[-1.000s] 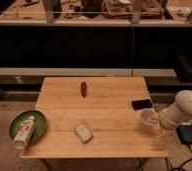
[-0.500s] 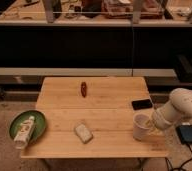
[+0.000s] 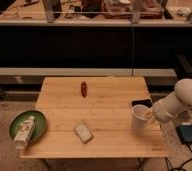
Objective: Pick up the ceramic cup
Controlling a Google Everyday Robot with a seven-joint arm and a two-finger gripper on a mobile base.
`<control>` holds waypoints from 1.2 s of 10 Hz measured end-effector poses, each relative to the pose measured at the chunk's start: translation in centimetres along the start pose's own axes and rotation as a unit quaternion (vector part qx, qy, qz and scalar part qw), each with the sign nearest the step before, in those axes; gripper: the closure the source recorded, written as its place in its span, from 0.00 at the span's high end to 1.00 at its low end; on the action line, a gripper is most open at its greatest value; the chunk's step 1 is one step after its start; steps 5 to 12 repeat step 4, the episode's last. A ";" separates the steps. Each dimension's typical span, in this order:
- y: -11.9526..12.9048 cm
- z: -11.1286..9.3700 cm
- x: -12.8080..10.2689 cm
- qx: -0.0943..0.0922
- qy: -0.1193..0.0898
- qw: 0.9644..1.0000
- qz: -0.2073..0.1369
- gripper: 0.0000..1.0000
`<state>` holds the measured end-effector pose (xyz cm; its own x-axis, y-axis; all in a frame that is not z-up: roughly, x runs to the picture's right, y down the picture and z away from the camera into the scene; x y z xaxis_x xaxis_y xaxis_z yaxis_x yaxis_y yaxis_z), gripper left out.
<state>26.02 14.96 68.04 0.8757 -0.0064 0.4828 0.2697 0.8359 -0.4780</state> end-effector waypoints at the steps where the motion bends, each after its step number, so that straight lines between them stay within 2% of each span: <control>1: -0.3 -1.1 -0.6 0.011 -0.004 1.000 -0.008 0.00; 2: -0.6 -2.5 -1.4 0.021 -0.006 1.000 -0.020 0.00; 3: -0.6 -3.2 -1.8 0.024 -0.006 0.999 -0.027 0.00; 12: -0.5 -3.4 -1.8 0.024 -0.006 0.999 -0.028 0.00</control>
